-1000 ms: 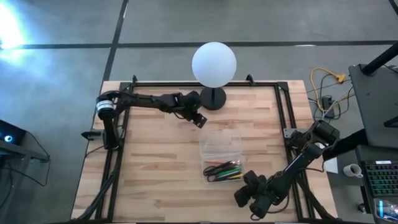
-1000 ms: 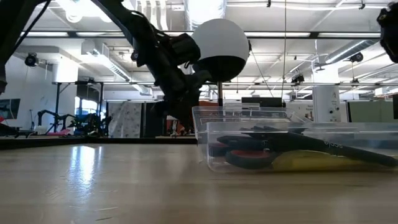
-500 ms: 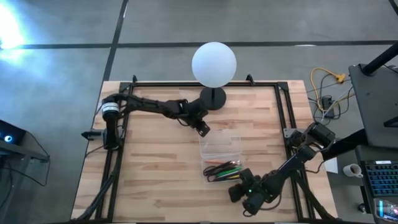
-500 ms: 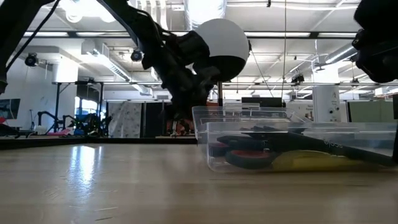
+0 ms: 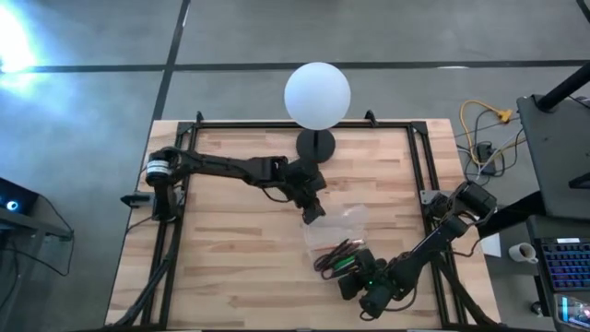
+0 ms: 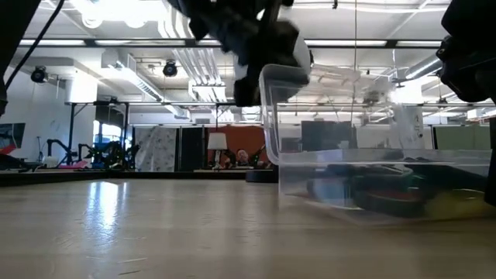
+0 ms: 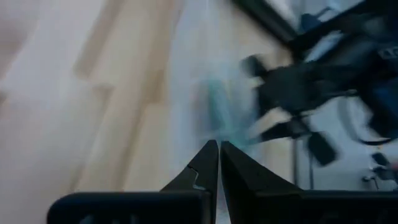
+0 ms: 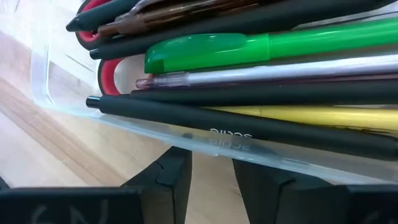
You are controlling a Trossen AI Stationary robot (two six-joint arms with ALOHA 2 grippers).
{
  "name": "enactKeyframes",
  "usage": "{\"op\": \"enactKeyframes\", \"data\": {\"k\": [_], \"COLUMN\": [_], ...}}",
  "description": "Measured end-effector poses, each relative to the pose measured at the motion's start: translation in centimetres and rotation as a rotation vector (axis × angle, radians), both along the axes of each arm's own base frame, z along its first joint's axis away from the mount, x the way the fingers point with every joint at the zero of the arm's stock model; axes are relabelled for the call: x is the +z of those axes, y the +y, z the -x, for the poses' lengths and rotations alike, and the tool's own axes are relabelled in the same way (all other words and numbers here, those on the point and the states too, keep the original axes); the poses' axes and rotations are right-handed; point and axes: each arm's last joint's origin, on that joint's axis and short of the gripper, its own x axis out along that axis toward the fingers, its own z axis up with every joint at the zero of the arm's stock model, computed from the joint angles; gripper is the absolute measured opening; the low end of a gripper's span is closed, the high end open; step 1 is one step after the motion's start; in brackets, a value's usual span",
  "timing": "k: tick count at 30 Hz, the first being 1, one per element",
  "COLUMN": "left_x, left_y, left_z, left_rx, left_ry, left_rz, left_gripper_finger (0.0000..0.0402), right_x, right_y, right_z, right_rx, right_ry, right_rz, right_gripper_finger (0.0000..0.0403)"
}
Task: Pick & place school supplies into a supply box
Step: Close the transparent supply box
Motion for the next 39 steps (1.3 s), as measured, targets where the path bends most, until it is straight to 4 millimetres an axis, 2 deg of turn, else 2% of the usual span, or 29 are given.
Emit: {"op": "enactKeyframes", "data": {"k": [3,5,8,11,14,17,18,22,25,28,31,35,39], "left_x": [1.4,1.5,0.4,-0.6,0.8,2.2,2.2,0.2,-2.6,-5.9,-7.9,-9.4,-9.3], "left_y": [-1.4,-2.4,-3.8,-4.2,-3.0,0.0,1.2,5.5,7.0,6.5,5.2,3.8,2.9], "left_z": [-0.5,-1.0,-1.4,-1.3,-0.9,-0.2,0.2,1.6,2.3,2.8,3.3,3.7,3.0], "left_rx": [-0.035,-0.056,-0.071,-0.001,0.081,0.199,0.243,0.343,0.331,0.274,0.186,0.167,0.123], "left_ry": [-0.047,-0.064,-0.025,0.029,-0.012,-0.013,0.025,0.197,0.290,0.365,0.351,0.333,0.217], "left_rz": [-0.002,-0.003,0.005,-0.075,-0.159,-0.231,-0.258,-0.301,-0.264,-0.227,-0.147,-0.110,-0.067], "left_gripper_finger": [0.0003,0.0003,0.0003,0.0003,0.0003,0.0003,0.0003,0.0003,0.0003,0.0003,0.0003,0.0003,0.0003], "right_x": [0.0,-0.1,-0.1,-0.1,-0.1,-0.1,-0.1,-0.1,-0.1,-0.1,-0.1,-0.1,-0.1], "right_y": [-0.1,-0.2,-0.3,-0.3,-0.3,-0.3,-0.3,-0.3,-0.3,-0.3,-0.3,-0.3,-0.3], "right_z": [0.1,0.1,0.2,0.2,0.2,0.2,0.2,0.2,0.3,0.3,0.3,0.3,0.3], "right_rx": [0.009,0.010,0.009,0.008,0.008,0.010,0.013,0.030,0.030,0.027,0.028,0.025,0.026], "right_ry": [0.008,0.013,0.017,0.021,0.020,0.022,0.023,0.028,0.029,0.032,0.032,0.032,0.033], "right_rz": [0.018,0.027,0.042,0.046,0.044,0.042,0.043,0.049,0.049,0.047,0.047,0.046,0.045], "right_gripper_finger": [0.0109,0.0109,0.0108,0.0107,0.0107,0.0107,0.0107,0.0107,0.0107,0.0107,0.0107,0.0107,0.0107]}}
